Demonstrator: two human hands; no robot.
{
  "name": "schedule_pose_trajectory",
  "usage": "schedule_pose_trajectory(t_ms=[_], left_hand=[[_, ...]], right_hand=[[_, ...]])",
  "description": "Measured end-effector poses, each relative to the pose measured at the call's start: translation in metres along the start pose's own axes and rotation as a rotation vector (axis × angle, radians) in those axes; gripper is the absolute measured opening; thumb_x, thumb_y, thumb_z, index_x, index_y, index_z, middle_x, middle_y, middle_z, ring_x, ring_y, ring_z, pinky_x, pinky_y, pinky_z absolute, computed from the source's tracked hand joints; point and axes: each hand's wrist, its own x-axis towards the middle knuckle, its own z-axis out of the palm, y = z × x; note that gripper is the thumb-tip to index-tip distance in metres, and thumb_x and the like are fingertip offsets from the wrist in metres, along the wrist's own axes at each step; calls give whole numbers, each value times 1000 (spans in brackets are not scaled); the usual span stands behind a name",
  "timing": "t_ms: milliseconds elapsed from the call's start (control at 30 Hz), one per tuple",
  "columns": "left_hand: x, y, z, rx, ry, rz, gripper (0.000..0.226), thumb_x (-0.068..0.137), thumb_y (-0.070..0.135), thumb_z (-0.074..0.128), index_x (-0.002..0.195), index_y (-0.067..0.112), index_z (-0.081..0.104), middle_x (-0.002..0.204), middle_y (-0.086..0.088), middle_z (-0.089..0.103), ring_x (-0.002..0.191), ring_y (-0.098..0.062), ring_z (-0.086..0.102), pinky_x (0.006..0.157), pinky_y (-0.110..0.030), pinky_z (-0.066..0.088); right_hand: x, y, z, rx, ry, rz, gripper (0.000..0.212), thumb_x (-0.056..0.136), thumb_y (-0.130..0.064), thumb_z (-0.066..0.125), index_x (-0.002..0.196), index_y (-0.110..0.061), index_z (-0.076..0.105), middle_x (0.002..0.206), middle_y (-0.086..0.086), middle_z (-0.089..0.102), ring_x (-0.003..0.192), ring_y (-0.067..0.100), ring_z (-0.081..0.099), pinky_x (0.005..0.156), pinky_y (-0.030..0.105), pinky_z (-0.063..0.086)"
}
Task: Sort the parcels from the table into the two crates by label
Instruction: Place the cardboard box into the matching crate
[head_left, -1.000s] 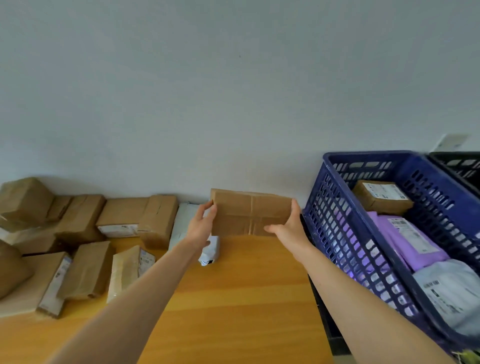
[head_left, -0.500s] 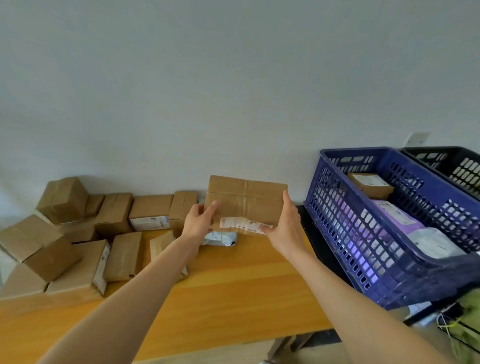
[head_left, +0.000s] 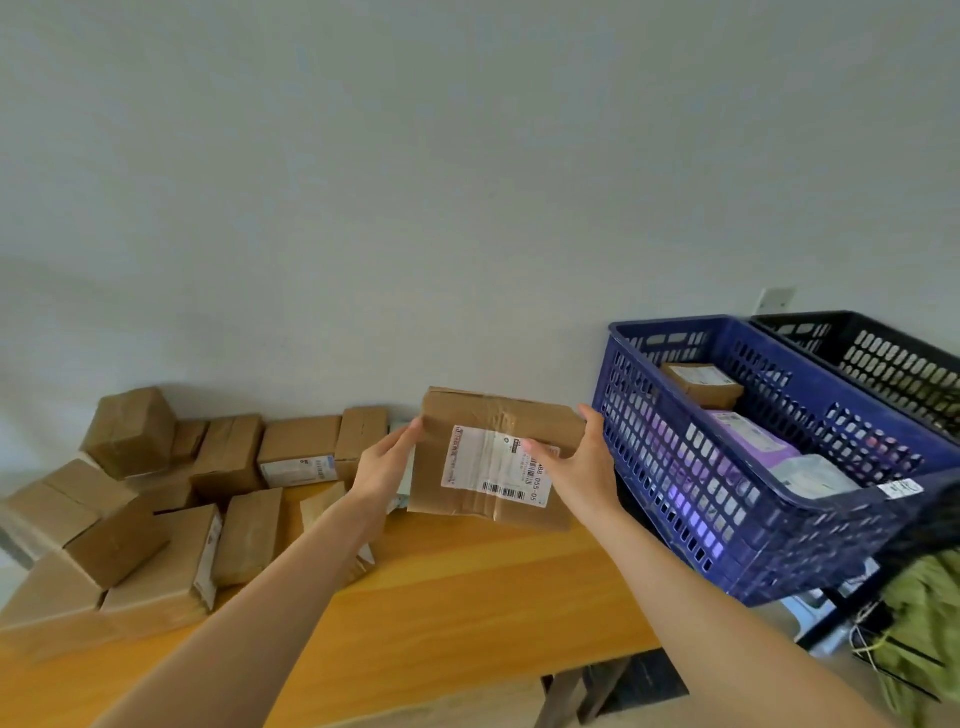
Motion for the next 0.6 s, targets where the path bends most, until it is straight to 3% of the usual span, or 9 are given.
schedule_pose_trajectory(t_ms=[100, 167, 267, 400, 500, 600], left_hand=[[-6, 5, -2, -32, -110, -2, 46, 85, 55, 60, 130, 46, 52, 123, 3, 60, 120, -29, 51, 98, -61, 44], [-10, 10, -1, -21, -164, 38, 46, 85, 50, 62, 129, 48, 48, 120, 1, 61, 114, -28, 56, 93, -59, 48], [-15, 17, 5, 34, -202, 146, 51, 86, 41, 65, 129, 51, 40, 124, 5, 60, 110, -22, 60, 92, -48, 52], [-19, 32, 9, 159, -240, 265, 63, 85, 32, 68, 136, 45, 33, 120, 7, 58, 106, -15, 61, 80, -28, 54], [-20, 46, 6, 189, -290, 278, 65, 78, 41, 71, 133, 45, 38, 120, 2, 59, 103, -19, 64, 85, -39, 57], [-21, 52, 4, 170, -296, 267, 64, 72, 45, 71, 130, 45, 41, 123, -2, 57, 101, -22, 66, 79, -42, 59]], right_hand=[[0, 0, -6, 62, -6, 16, 88, 74, -46, 79, 143, -23, 30, 133, 3, 52, 119, 19, 52, 94, 32, 44], [-1, -2, -10, 149, 18, 58, 91, 72, -42, 82, 142, -18, 29, 126, 2, 56, 111, 18, 57, 90, 32, 47], [0, -7, -17, 247, 45, 129, 80, 71, -38, 83, 131, -13, 35, 115, 1, 58, 96, 14, 58, 77, 27, 44], [-1, -8, -27, 378, 23, 188, 64, 73, -36, 82, 119, -12, 45, 111, 2, 60, 97, 12, 59, 78, 28, 46], [-2, -6, -34, 447, 2, 205, 61, 75, -36, 81, 118, -12, 46, 108, 0, 61, 96, 9, 59, 70, 24, 45], [-2, -7, -38, 480, -30, 193, 57, 78, -34, 79, 119, -12, 46, 107, -2, 60, 93, 5, 57, 66, 21, 42]])
